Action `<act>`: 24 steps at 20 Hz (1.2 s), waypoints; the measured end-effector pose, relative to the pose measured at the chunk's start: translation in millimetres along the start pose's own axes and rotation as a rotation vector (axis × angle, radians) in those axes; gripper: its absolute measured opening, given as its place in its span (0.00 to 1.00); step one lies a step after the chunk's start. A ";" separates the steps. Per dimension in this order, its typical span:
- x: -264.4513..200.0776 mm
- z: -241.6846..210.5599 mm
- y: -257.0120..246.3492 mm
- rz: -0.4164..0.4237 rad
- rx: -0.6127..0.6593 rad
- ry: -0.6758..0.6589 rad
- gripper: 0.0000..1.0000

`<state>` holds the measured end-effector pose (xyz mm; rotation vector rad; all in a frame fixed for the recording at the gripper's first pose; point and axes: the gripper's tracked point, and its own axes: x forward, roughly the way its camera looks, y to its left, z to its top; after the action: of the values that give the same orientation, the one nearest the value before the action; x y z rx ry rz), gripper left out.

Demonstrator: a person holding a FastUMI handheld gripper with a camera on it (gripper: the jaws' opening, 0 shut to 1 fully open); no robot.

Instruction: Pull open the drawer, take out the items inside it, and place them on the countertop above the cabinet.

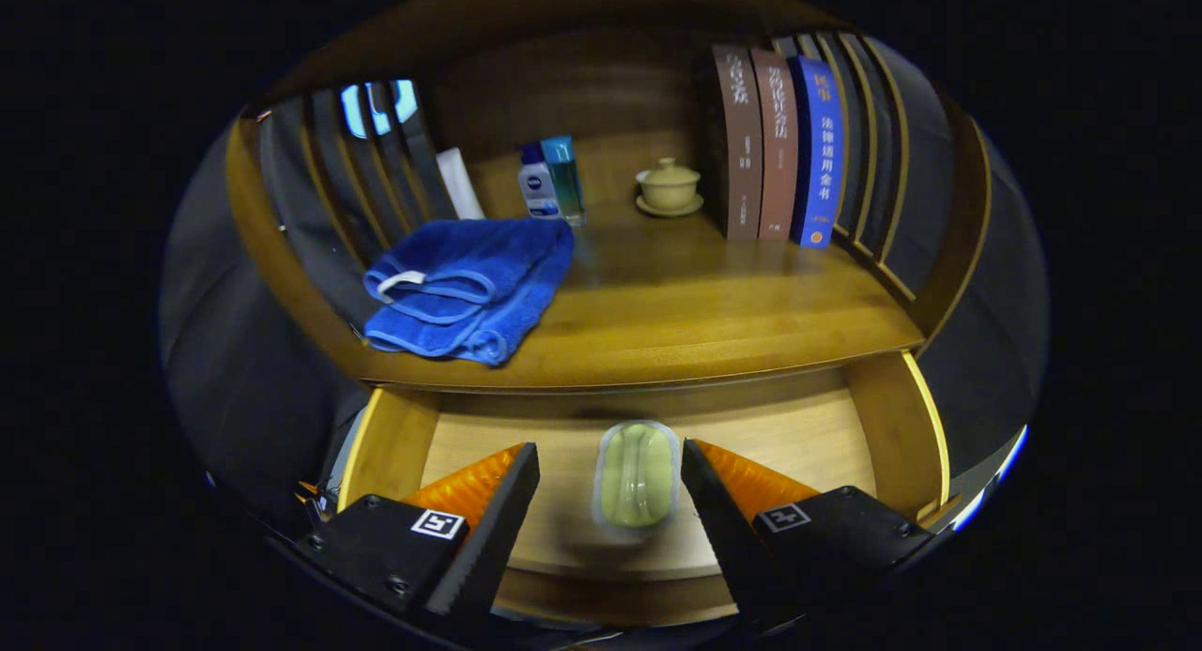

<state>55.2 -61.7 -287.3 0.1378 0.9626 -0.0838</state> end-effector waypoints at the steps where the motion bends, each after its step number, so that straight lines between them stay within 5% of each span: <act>1: 12.1 -3.7 -4.6 -0.016 0.003 0.047 0.97; 8: 62.0 -42.9 -26.6 -0.090 -0.025 0.310 0.91; 10: 69.8 -46.7 -31.4 -0.104 -0.027 0.346 0.72; 19: 77.6 -55.5 -23.2 -0.083 -0.060 0.390 0.18; 24: 71.2 -56.4 -21.7 -0.067 -0.049 0.373 0.18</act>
<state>47.1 -75.2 -379.3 0.0769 1.3411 -0.0984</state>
